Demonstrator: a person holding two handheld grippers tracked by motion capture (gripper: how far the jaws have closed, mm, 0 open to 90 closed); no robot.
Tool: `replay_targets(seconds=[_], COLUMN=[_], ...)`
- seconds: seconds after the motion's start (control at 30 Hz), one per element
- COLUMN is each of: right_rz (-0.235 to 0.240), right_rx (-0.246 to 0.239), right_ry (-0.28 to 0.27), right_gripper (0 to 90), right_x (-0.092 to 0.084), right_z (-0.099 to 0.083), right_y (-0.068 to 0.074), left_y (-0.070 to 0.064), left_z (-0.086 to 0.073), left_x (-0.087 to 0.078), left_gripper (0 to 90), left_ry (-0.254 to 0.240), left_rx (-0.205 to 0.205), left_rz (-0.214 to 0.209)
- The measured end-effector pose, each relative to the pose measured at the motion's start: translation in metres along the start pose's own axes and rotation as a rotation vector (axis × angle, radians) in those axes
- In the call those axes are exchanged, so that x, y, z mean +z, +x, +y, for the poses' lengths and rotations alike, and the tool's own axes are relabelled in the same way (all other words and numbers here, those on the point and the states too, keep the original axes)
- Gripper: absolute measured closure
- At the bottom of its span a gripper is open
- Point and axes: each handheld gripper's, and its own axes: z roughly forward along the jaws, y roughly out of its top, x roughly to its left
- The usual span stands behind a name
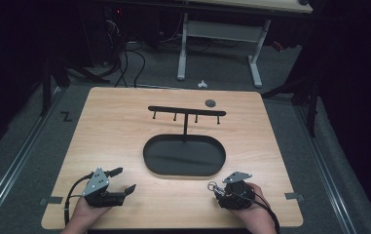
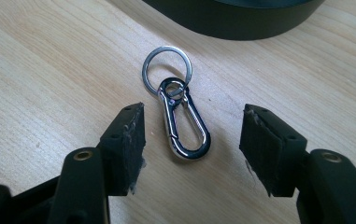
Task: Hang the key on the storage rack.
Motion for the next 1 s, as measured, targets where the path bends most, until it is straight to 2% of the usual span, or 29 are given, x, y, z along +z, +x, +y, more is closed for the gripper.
replay_targets(seconds=[0.07, 0.27, 0.33, 0.4, 0.57, 0.77, 0.83, 1.0], right_rz=[0.018, 0.028, 0.034, 0.040, 0.032, 0.024, 0.021, 0.014], right_rx=[-0.010, -0.058, -0.078, -0.094, -0.132, -0.166, -0.191, -0.212], right_ry=[0.017, 0.088, 0.107, 0.149, 0.220, 0.279, 0.297, 0.322], right_gripper=[46.9, 53.5, 55.0, 56.0, 59.8, 60.3, 59.8, 60.5], right_x=[0.001, 0.001, 0.001, 0.002, 0.004, 0.006, 0.007, 0.011], right_z=[0.002, 0.013, 0.017, 0.021, 0.028, 0.033, 0.035, 0.040], right_y=[0.000, 0.002, 0.002, 0.004, 0.004, 0.004, 0.006, 0.007], left_y=[0.000, 0.001, 0.001, 0.001, 0.000, 0.001, 0.001, 0.002], left_z=[0.000, 0.000, 0.000, 0.000, 0.000, 0.000, 0.000, 0.000], left_x=[0.000, 0.000, 0.001, 0.001, 0.000, 0.000, 0.000, 0.001], left_gripper=[21.9, 21.3, 20.8, 20.0, 19.2, 17.2, 15.9, 14.3], left_ry=[-0.006, -0.004, -0.004, -0.007, -0.015, -0.015, -0.015, -0.005], left_rx=[-0.005, -0.023, -0.019, -0.014, -0.005, -0.008, -0.010, -0.024], left_rz=[0.000, -0.002, -0.001, 0.001, -0.002, 0.003, 0.007, 0.012])
